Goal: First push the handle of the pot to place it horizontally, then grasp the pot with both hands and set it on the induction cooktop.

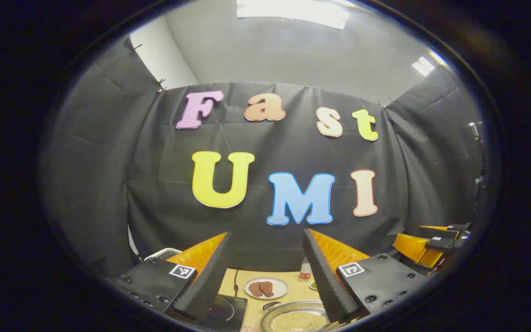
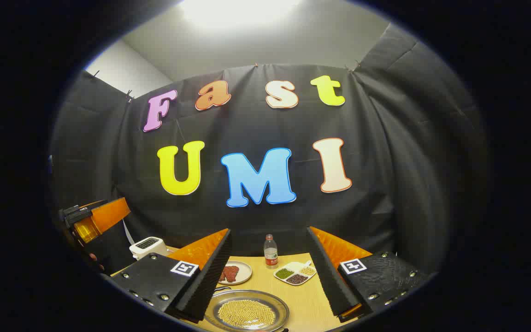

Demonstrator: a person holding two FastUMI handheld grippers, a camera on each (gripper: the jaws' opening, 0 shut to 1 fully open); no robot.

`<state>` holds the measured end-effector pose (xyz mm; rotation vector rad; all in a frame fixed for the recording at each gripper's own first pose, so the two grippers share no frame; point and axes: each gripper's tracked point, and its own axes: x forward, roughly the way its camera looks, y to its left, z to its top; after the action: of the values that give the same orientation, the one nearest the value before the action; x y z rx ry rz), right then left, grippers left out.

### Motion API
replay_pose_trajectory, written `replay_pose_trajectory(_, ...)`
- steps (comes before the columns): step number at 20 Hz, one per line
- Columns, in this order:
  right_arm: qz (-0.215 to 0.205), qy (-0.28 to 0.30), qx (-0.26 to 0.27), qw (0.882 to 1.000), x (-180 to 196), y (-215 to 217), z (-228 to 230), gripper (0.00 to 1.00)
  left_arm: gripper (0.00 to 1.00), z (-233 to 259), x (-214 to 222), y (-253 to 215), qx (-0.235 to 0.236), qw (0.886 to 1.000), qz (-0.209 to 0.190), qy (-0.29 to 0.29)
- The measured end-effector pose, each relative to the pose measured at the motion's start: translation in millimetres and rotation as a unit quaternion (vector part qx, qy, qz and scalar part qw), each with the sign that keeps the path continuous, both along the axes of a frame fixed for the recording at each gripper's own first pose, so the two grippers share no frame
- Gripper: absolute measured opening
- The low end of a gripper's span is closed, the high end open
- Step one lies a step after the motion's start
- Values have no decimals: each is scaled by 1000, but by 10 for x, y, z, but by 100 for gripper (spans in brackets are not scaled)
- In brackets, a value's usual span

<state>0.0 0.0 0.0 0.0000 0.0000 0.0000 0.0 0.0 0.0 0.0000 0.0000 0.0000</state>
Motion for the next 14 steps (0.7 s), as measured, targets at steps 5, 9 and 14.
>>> replay_pose_trajectory(5,-1,1,-12,1000,40,62,-2,96,99,-102,43,96,-20,1000,-2,11)
replay_pose_trajectory(9,-5,2,-10,1000,26,76,-10,96,99,-136,41,85,-5,1000,-13,13)
replay_pose_trajectory(14,-7,0,-12,1000,-4,75,2,96,99,-139,-17,99,-1,1000,-16,14)
